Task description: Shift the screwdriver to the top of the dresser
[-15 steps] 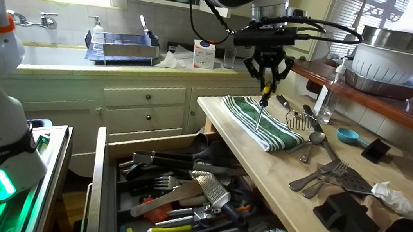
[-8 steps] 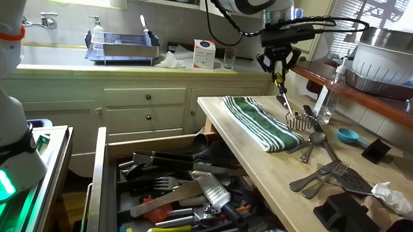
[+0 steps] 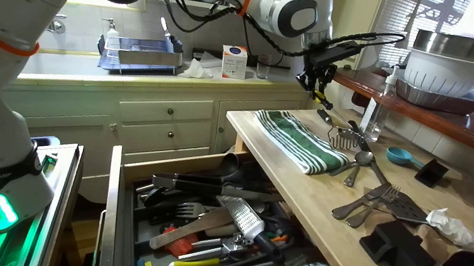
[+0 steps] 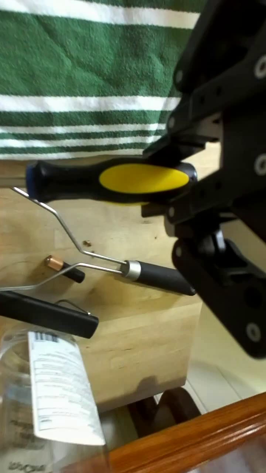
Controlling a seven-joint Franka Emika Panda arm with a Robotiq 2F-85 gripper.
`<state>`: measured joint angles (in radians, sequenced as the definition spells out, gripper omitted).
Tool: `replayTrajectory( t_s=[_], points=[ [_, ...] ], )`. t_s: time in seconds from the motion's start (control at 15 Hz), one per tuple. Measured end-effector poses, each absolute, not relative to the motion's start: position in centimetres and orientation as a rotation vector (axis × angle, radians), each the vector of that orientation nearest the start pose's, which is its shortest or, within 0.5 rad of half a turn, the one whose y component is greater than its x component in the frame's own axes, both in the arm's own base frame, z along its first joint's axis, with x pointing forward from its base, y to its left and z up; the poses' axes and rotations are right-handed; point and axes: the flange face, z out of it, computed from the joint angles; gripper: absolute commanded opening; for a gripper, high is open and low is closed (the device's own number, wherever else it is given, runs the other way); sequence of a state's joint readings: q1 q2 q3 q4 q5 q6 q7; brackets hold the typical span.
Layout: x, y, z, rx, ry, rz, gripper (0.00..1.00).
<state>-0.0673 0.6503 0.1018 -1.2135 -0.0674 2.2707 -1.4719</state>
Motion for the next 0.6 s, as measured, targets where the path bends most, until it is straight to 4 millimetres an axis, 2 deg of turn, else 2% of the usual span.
replayTrajectory(
  t_s=[0.33,0.6],
  points=[
    [79.0,3.9,41.9,-2.380,-2.382,-0.542,0.08],
    [79.9,6.2,40.2,-2.368,-2.403,-0.521,0.08]
  ],
)
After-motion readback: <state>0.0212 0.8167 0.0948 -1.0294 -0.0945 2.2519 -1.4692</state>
